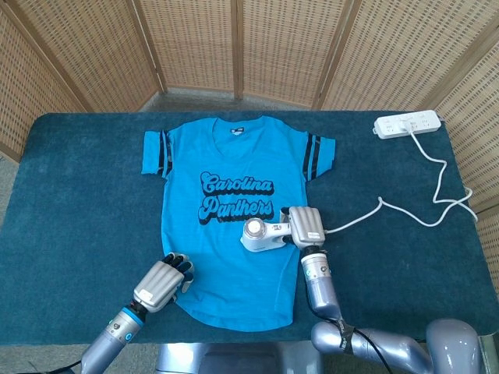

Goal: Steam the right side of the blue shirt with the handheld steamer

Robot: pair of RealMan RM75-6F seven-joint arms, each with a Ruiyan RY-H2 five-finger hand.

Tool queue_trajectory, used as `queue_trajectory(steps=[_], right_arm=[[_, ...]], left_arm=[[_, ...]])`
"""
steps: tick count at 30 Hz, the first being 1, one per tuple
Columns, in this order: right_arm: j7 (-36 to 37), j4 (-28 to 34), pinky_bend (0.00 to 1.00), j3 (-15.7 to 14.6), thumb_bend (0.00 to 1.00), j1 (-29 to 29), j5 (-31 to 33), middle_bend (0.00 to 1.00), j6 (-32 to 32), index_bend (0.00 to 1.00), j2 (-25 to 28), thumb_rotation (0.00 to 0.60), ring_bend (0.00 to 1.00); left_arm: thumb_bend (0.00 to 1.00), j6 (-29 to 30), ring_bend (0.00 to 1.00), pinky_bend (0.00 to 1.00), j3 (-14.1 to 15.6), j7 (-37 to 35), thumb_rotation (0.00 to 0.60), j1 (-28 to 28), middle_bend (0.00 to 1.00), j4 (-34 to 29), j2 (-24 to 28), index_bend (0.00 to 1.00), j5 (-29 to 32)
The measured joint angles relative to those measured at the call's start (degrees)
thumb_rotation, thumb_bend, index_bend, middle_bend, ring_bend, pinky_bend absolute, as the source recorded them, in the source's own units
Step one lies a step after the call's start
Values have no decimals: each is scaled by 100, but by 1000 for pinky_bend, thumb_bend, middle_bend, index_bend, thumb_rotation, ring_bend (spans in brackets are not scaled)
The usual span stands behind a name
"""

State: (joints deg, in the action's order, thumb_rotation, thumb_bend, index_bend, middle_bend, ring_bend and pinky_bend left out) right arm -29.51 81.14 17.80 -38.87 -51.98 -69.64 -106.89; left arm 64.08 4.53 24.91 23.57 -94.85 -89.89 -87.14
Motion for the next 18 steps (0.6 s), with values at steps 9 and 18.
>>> queue_trajectory(steps=[9,18], right_arm=[[194,309,609,-248,386,363,-125,684,-97,669,369,600,697],[508,471,605,-385,384,708,-265,684,-171,668,828,600,696]], left_arm=[[425,-33,232,222,-8,20,600,24,367,15,-40,645,-5],[424,-58,232,222,-9,40,600,41,367,26,-69,645,3]])
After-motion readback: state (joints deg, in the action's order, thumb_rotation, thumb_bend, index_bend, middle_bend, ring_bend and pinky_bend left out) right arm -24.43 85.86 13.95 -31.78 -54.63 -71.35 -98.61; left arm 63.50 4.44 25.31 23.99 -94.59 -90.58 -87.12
